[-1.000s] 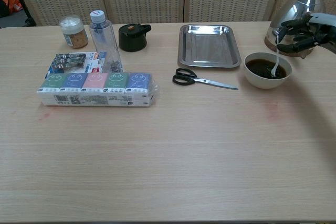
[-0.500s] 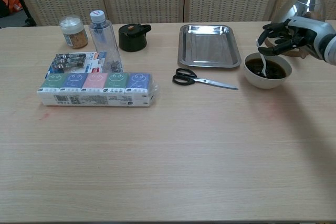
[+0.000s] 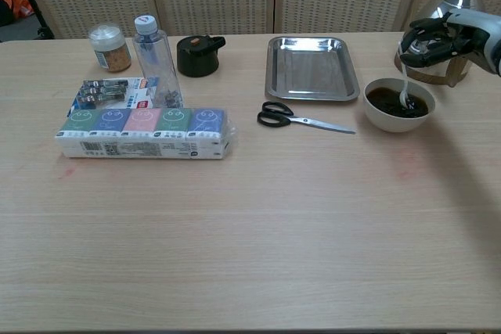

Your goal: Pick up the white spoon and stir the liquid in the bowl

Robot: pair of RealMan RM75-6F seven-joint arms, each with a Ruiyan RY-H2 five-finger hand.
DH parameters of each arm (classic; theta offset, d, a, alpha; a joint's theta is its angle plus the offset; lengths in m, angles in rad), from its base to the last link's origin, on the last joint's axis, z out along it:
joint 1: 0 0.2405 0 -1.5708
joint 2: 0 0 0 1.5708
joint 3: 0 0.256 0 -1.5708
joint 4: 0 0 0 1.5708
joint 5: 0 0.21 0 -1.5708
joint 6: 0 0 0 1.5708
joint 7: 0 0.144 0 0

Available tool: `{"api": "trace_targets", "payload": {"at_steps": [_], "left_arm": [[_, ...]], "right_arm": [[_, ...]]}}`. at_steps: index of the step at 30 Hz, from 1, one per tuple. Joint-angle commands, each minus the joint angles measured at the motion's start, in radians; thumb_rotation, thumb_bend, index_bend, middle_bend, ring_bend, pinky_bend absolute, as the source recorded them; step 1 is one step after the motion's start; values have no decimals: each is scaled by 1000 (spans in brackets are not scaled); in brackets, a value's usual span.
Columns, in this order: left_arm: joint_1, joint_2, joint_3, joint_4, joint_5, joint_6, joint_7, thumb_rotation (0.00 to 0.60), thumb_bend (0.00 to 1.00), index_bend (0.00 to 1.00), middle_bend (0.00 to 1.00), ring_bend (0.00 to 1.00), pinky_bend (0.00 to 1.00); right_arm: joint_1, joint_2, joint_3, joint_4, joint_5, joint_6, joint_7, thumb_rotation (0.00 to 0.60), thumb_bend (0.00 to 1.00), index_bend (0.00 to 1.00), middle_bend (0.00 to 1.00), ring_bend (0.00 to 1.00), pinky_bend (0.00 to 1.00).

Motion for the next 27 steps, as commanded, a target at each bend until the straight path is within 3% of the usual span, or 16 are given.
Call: {"api": "trace_targets", "payload": {"at_steps": [1,6,9,11,13,16,25,27], "left_arm": [[0,-3,1,-1,0,1,5,600,0,0,0,0,0],[-2,-9,3,-3,0,-2,21,600,0,0,0,0,0],[-2,-10,4,-5,1,-2,25,600,0,0,0,0,0],[-2,-11,4,-5,1,0,26,600,0,0,0,0,0],[-1,-10,4,-4,2,1,24,600,0,0,0,0,0],[0,-9,4,-3,3,2,21,600,0,0,0,0,0],[2,-3,6,-2,12,4,5,600,0,0,0,0,0],[3,-2,9,-3,20,6,3,600,0,0,0,0,0]], "right_arm": [[-26,29,-23,-25,-30,16,12,600,569,584,0,0,0],[-44,71,-51,-76,-75,12,46,600,511,584,0,0,0],[-43,86,-65,-97,-98,7,50,600,249,514,0,0,0],[-40,95,-72,-111,-109,5,45,600,57,388,0,0,0],[-39,99,-74,-120,-113,7,42,600,3,283,0,0,0],[-38,106,-74,-135,-112,12,35,600,0,194,0,0,0],[-51,155,-74,-210,-124,57,3,600,0,190,0,0,0],[-64,187,-88,-225,-171,121,-65,600,0,190,0,0,0]]}}
